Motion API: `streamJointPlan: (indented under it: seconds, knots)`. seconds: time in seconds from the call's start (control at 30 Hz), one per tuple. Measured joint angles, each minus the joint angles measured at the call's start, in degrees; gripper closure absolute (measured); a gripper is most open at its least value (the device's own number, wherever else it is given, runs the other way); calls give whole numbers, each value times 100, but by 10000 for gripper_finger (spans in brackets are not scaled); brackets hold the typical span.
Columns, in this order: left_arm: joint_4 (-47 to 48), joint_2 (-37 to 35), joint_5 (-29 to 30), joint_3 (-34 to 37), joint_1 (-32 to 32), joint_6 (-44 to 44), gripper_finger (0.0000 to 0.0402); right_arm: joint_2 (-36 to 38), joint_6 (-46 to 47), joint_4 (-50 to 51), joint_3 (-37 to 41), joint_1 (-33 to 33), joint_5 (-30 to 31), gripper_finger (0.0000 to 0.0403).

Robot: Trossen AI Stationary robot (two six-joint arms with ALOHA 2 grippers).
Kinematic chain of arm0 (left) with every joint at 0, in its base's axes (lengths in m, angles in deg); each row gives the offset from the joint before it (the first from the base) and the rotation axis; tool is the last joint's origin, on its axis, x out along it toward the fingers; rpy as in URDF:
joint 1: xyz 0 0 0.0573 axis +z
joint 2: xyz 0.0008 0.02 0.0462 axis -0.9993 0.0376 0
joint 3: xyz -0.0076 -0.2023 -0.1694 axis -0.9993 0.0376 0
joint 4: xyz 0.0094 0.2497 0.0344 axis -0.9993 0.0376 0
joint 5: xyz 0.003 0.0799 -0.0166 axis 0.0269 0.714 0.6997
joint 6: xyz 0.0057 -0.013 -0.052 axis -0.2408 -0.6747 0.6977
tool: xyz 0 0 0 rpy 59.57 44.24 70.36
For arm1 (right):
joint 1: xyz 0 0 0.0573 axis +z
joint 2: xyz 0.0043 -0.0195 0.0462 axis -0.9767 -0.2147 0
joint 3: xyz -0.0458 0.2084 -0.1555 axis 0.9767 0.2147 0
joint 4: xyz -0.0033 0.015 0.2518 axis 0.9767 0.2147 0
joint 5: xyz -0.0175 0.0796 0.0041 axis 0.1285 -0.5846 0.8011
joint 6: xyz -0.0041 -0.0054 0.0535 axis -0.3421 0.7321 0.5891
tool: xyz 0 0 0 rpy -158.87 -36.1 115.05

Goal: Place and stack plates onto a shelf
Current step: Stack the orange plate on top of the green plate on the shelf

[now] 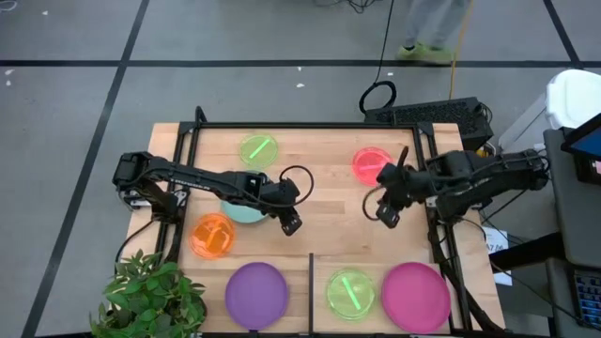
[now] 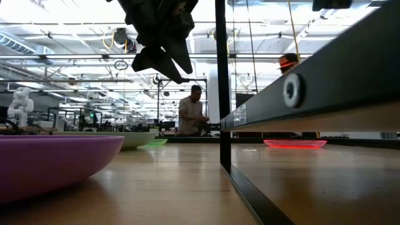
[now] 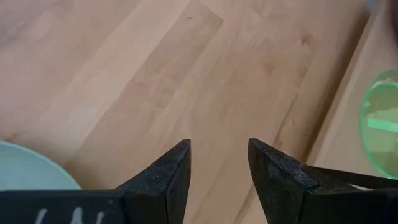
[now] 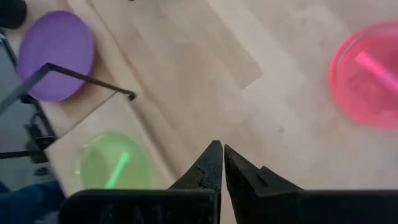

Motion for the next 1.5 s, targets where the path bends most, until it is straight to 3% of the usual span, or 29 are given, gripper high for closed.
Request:
streamJointPlan:
  seconds: [0.27,0.43,0.8,1.17,1.37,1.5]
  knots:
    - [-4,0,-244,2,-71,729,236,15,-1811,-522,458,-962,-32,399]
    - [-6,0,-495,2,-122,1395,236,16,-2455,-984,902,-1379,-441,399]
    - [448,-158,-819,2,-192,2579,236,17,-2852,-1637,1793,-1687,-643,399]
    - [2216,-553,-1036,2,-162,2943,236,20,-2783,-1451,2061,-1836,-648,399]
    - [3520,-517,-1139,16,-591,3721,236,20,-2126,-1424,2063,-1845,-793,399]
    - [3843,-459,-1143,318,-893,4053,236,20,-1987,-1459,2063,-1843,-1009,399]
